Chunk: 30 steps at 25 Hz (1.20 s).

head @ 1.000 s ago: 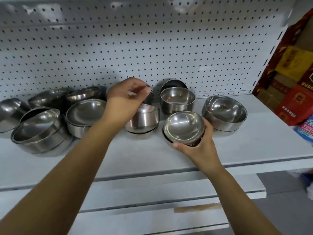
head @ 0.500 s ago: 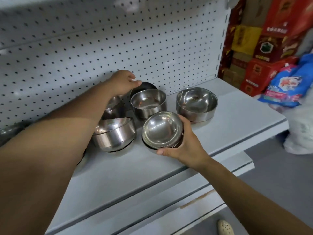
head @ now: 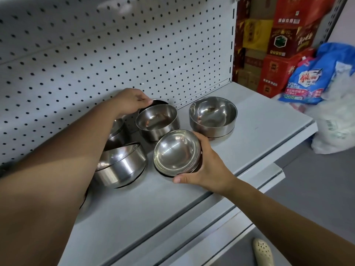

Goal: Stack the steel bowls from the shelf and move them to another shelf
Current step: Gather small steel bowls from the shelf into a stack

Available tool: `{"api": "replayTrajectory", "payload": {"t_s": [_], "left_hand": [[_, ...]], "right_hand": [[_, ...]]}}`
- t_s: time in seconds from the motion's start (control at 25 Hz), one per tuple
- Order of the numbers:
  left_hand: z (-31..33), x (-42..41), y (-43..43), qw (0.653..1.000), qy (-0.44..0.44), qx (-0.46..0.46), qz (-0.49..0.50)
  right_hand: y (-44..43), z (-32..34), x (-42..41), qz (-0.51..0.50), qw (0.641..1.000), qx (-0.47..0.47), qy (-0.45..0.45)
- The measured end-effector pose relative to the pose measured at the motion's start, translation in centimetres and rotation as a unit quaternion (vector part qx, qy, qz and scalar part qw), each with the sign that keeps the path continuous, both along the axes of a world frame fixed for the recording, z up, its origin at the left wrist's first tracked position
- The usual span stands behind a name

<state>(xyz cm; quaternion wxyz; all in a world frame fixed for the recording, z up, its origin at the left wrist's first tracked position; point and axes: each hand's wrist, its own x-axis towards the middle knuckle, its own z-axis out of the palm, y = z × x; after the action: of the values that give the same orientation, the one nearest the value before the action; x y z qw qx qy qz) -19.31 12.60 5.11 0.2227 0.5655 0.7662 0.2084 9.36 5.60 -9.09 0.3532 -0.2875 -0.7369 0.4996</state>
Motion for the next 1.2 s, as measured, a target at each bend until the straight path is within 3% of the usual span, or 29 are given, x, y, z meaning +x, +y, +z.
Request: {"api": "replayTrajectory", "payload": {"t_s": [0.24, 0.64, 0.92, 1.2], "left_hand": [[-0.2, 0.2, -0.1, 1.0, -0.013, -0.015, -0.012], [1.4, 1.2, 0.2, 0.997, 0.071, -0.002, -0.012], [4.0, 3.3, -2.6, 0.99, 0.058, 0.126, -0.012], [5.8, 6.7, -8.7, 0.955, 0.031, 0.294, 0.0]], "right_hand": [[0.0, 0.0, 0.0, 0.004, 1.0, -0.01, 0.006], [0.1, -0.1, 0.0, 0.009, 1.0, -0.009, 0.01], [0.2, -0.3, 0.1, 0.016, 1.0, -0.016, 0.018], [0.0, -0.2, 0.3, 0.017, 0.999, -0.021, 0.017]]}}
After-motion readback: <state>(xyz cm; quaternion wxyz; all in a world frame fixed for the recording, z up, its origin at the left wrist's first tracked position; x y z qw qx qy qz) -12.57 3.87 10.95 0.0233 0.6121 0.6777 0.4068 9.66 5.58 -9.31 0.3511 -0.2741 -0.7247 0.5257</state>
